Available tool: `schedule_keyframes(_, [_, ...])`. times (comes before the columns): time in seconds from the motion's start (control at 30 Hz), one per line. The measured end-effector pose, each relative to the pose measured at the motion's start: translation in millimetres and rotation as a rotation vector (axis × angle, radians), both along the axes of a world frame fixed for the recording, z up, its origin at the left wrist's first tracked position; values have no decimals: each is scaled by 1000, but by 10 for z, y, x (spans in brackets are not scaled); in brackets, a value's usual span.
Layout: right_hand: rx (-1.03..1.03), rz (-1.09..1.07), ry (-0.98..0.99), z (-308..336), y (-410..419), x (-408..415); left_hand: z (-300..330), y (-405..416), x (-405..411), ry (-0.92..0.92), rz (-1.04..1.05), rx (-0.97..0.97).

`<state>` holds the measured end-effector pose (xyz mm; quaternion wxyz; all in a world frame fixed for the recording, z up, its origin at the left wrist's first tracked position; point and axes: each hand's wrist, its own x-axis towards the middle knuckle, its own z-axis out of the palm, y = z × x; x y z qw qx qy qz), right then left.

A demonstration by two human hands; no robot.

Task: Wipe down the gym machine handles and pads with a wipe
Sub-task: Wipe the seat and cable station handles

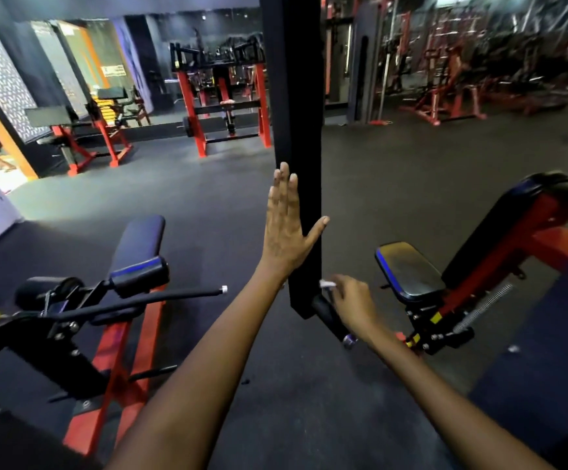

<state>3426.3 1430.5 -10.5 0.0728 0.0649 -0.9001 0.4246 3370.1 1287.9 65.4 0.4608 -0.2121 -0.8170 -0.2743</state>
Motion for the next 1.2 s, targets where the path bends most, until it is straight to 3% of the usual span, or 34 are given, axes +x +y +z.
schedule_keyframes(0.13, [183, 245, -70, -293, 50, 155, -70, 50, -111, 52, -63, 73])
schedule_keyframes(0.2, [108, 204, -11, -355, 211, 225, -80, 47, -127, 59, -93, 59])
schedule_keyframes(0.4, [28, 0, -83, -170, 367, 51, -115, 59, -160, 86, -129, 62])
schedule_keyframes(0.47, [-52, 8, -128, -101, 165, -99, -115, 62, -173, 95, -132, 60])
schedule_keyframes(0.57, [22, 3, -246, -188, -39, -152, -118, 54, -169, 106, -134, 53])
schedule_keyframes(0.77, [-123, 65, -476, -486, 353, 19, -142, 14, -164, 112, -142, 48])
schedule_keyframes(0.87, [-32, 68, -432, -346, 295, -88, -153, 31, -154, 106, -146, 56])
schedule_keyframes(1.03, [-111, 3, -343, -224, -61, -239, -186, 62, -152, 99, -144, 84])
schedule_keyframes(1.2, [-159, 109, -559, -335, 192, -77, -210, 33, -145, 107, -143, 84])
